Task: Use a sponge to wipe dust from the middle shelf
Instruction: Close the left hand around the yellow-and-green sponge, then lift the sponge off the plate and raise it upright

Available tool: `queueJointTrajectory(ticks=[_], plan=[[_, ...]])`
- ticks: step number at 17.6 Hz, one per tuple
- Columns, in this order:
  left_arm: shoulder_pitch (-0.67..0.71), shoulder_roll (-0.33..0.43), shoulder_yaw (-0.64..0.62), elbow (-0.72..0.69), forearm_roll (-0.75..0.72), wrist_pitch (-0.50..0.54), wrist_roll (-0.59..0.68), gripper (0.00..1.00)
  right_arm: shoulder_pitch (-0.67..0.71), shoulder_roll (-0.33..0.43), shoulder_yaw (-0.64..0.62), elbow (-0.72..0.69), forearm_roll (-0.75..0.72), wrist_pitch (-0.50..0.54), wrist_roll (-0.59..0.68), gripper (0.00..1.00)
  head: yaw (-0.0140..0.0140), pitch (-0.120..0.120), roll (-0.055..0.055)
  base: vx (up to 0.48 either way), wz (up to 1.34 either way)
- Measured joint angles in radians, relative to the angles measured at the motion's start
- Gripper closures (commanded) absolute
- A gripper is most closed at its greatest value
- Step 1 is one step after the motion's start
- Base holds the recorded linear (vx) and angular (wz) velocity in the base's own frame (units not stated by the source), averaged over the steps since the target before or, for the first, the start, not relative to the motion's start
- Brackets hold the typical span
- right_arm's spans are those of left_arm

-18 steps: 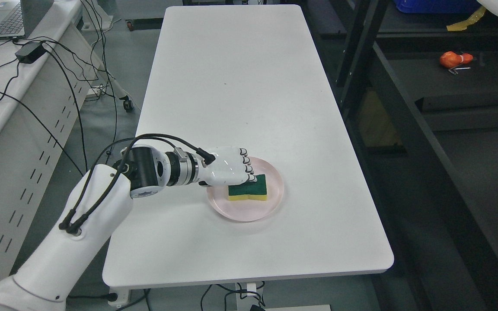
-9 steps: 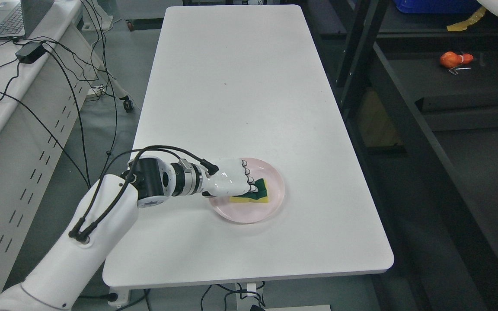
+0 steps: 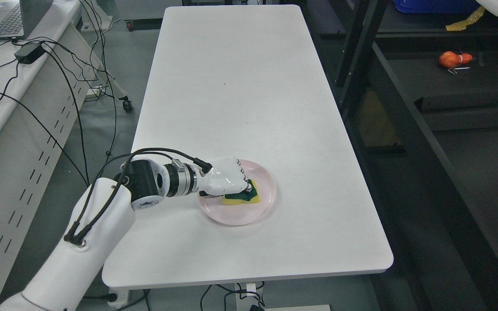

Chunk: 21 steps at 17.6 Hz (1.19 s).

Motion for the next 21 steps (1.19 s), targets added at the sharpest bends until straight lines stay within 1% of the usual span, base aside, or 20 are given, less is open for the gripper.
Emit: queueJointTrajectory(ticks=[1, 5, 8, 10, 13, 15, 16, 18, 19, 21], plan=[[0.005, -0.002, 0.012, 0.002, 0.017, 0.0, -0.003, 0.9, 0.0, 0.0, 0.0, 0.0, 0.0, 0.0, 0.0, 0.0, 0.0, 0.0, 0.0, 0.0, 0.0], [0.03, -0.007, 0.063, 0.009, 0.081, 0.0, -0.004, 1.0, 0.0, 0.0, 0.0, 0.0, 0.0, 0.0, 0.0, 0.0, 0.0, 0.0, 0.0, 0.0, 0.0], [0.045, -0.01, 0.112, 0.018, 0.131, 0.0, -0.005, 1.0, 0.0, 0.0, 0.0, 0.0, 0.0, 0.0, 0.0, 0.0, 0.0, 0.0, 0.0, 0.0, 0.0], [0.053, -0.013, 0.158, 0.024, 0.197, 0.0, -0.005, 1.0, 0.0, 0.0, 0.0, 0.0, 0.0, 0.0, 0.0, 0.0, 0.0, 0.0, 0.0, 0.0, 0.0], [0.062, -0.026, 0.229, 0.031, 0.36, 0.002, -0.007, 1.0, 0.0, 0.0, 0.0, 0.0, 0.0, 0.0, 0.0, 0.0, 0.0, 0.0, 0.0, 0.0, 0.0], [0.077, -0.052, 0.285, 0.034, 0.497, 0.004, -0.008, 1.0, 0.0, 0.0, 0.0, 0.0, 0.0, 0.0, 0.0, 0.0, 0.0, 0.0, 0.0, 0.0, 0.0], [0.086, -0.07, 0.314, 0.035, 0.57, 0.023, -0.008, 1.0, 0.0, 0.0, 0.0, 0.0, 0.0, 0.0, 0.0, 0.0, 0.0, 0.0, 0.0, 0.0, 0.0], [0.105, -0.1, 0.379, 0.038, 0.705, 0.095, 0.008, 1.0, 0.0, 0.0, 0.0, 0.0, 0.0, 0.0, 0.0, 0.0, 0.0, 0.0, 0.0, 0.0, 0.0], [0.117, -0.115, 0.413, 0.039, 0.77, 0.138, 0.048, 1.0, 0.0, 0.0, 0.0, 0.0, 0.0, 0.0, 0.0, 0.0, 0.0, 0.0, 0.0, 0.0, 0.0], [0.143, -0.138, 0.465, 0.039, 0.902, 0.236, 0.186, 1.0, 0.0, 0.0, 0.0, 0.0, 0.0, 0.0, 0.0, 0.0, 0.0, 0.0, 0.0, 0.0, 0.0]])
